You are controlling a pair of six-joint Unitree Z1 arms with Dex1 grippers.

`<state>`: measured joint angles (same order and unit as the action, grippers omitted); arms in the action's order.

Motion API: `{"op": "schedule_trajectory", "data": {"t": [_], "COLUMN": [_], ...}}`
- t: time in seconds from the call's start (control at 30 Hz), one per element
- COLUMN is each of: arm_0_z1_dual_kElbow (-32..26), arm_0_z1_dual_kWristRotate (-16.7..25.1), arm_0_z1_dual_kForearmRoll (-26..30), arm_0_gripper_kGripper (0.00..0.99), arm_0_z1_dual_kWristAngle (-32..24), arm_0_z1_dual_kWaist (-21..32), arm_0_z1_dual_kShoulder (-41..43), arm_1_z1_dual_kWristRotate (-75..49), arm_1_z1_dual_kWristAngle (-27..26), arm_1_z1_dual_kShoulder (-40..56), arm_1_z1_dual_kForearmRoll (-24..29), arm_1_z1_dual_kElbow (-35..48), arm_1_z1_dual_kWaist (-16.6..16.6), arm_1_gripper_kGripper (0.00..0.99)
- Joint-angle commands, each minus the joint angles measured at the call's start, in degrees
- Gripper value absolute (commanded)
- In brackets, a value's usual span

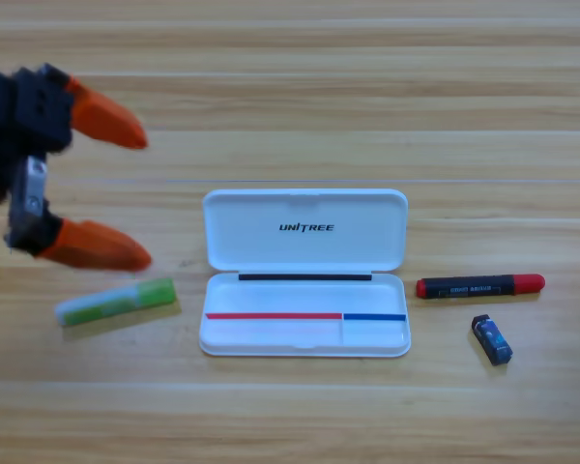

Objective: Clean up eraser and pencils

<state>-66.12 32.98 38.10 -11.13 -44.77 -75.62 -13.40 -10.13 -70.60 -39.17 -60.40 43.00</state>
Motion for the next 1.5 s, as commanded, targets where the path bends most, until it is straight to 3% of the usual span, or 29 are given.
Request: {"op": "schedule_trajectory", "data": {"t": [0.03, 0.2, 0.3, 0.47, 0.63, 0.8, 1.17, 1.33, 1.4, 1.5], "arm_0_z1_dual_kElbow": [-10.6, -18.2, -19.3, -17.8, -16.1, -11.5, -7.4, -5.2, -4.8, -4.0], "arm_0_z1_dual_kWristRotate": [3.2, 6.7, 6.7, 6.8, 6.8, 6.4, 0.3, -0.1, 0.0, 0.5], "arm_0_z1_dual_kForearmRoll": [9.4, 16.1, 18.1, 17.7, 17.4, 13.1, 9.6, 7.6, 7.0, 6.3], "arm_0_gripper_kGripper": [0.988, 0.983, 0.982, 0.973, 0.990, 0.990, 0.989, 0.986, 0.986, 0.986], "arm_0_z1_dual_kWristAngle": [4.8, 16.4, 19.8, 18.3, 17.6, 18.3, 18.5, 18.2, 17.9, 16.9], "arm_0_z1_dual_kWaist": [-1.0, 1.9, 5.1, 9.5, 10.2, 10.2, 10.1, 10.1, 10.1, 10.1], "arm_0_z1_dual_kShoulder": [-5.1, -13.0, -18.7, -24.0, -28.4, -30.5, -34.6, -36.0, -36.7, -37.4], "arm_1_z1_dual_kWristRotate": [6.8, 8.5, 9.2, 19.9, 22.1, 23.4, 23.8, 24.0, 24.0, 23.9], "arm_1_z1_dual_kWristAngle": [7.2, 6.6, 9.2, 13.4, 11.2, 9.5, 8.5, 8.6, 9.1, 9.2], "arm_1_z1_dual_kShoulder": [-9.2, -21.9, -28.5, -35.7, -39.9, -42.1, -47.7, -49.7, -50.3, -51.0], "arm_1_z1_dual_kForearmRoll": [-4.2, -7.4, -7.4, -7.4, -7.3, -6.6, -5.7, -5.3, -5.1, -4.9], "arm_1_z1_dual_kElbow": [-3.4, -6.8, -9.0, -11.5, -12.4, -12.5, -13.4, -13.8, -13.8, -13.8], "arm_1_z1_dual_kWaist": [-0.5, -0.5, -0.2, 0.8, 1.0, 1.6, 2.7, 2.8, 2.8, 2.8], "arm_1_gripper_kGripper": [0.985, 0.983, 0.983, 0.979, 0.893, 0.836, 0.821, 0.769, 0.666, 0.265]}}
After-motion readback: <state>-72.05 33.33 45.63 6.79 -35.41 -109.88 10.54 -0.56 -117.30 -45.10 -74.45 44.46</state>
